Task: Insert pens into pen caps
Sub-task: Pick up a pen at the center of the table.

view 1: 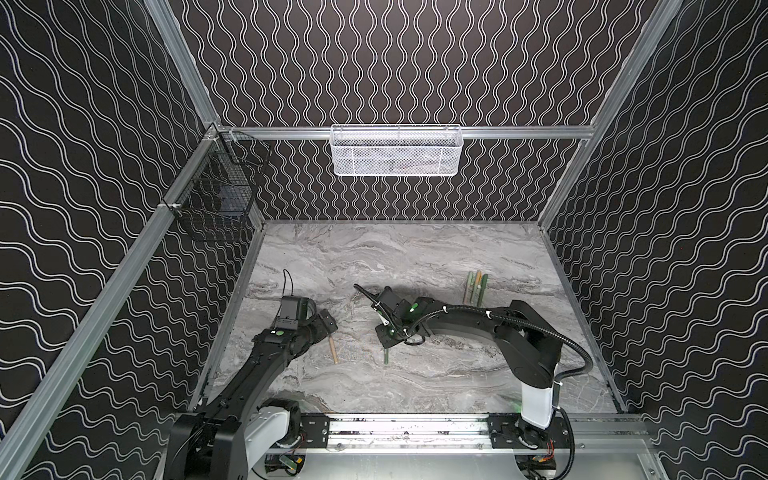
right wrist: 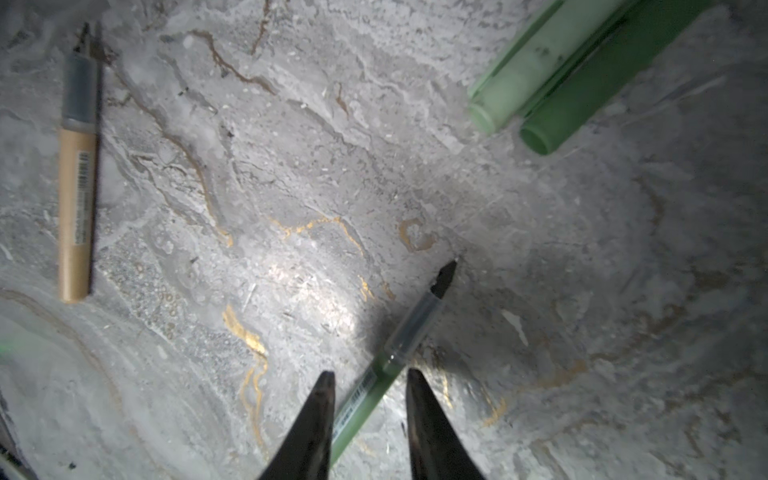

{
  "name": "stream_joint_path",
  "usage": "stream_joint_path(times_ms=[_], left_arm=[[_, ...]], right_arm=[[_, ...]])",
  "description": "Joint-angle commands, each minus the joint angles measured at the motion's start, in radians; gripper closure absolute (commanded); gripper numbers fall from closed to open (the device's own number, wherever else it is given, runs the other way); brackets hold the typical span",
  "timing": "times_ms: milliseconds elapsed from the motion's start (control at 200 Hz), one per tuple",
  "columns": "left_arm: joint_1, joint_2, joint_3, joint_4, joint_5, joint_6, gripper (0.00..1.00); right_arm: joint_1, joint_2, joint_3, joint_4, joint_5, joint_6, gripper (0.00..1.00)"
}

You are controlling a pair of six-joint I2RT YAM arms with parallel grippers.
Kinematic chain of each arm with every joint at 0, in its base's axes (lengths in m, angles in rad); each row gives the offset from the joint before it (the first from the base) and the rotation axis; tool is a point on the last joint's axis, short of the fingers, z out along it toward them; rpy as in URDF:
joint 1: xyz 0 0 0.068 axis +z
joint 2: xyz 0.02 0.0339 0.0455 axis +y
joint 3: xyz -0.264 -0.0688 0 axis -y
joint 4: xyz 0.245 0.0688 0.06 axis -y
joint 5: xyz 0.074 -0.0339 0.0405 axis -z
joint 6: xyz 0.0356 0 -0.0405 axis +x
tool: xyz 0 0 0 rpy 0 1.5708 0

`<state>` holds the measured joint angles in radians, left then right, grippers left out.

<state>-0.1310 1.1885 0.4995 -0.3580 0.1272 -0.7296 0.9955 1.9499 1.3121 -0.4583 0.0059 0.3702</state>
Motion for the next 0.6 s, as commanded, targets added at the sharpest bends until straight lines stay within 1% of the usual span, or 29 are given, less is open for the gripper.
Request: stream_joint_path(times_ms=[0,185,300,430,596], left_arm=[[0.004,-0.001,0.004,0.051,0.018,-0.005,0.01],[0.009,-0.021,0.029,0.035,0.023,0.021,0.01],[0.01,-0.055,0.063,-0.005,0.003,0.06,0.01],[0.01,-0.096,0.1,-0.047,-0.009,0.106,0.01],[0.01,-0.118,0.147,-0.068,0.045,0.158,0.01]], right_arm=[[0.004,0.014,0.013,-0.037,-0.017,0.004,0.71],[0.004,0.05,0.036,-0.052,-0.023,0.016,0.74],[0.004,0.064,0.048,-0.066,-0.012,0.022,0.82],[0.002,0.066,0.056,-0.075,-0.002,0.022,0.87],[-0.016,0.05,0.065,-0.066,-0.003,0.021,0.91]])
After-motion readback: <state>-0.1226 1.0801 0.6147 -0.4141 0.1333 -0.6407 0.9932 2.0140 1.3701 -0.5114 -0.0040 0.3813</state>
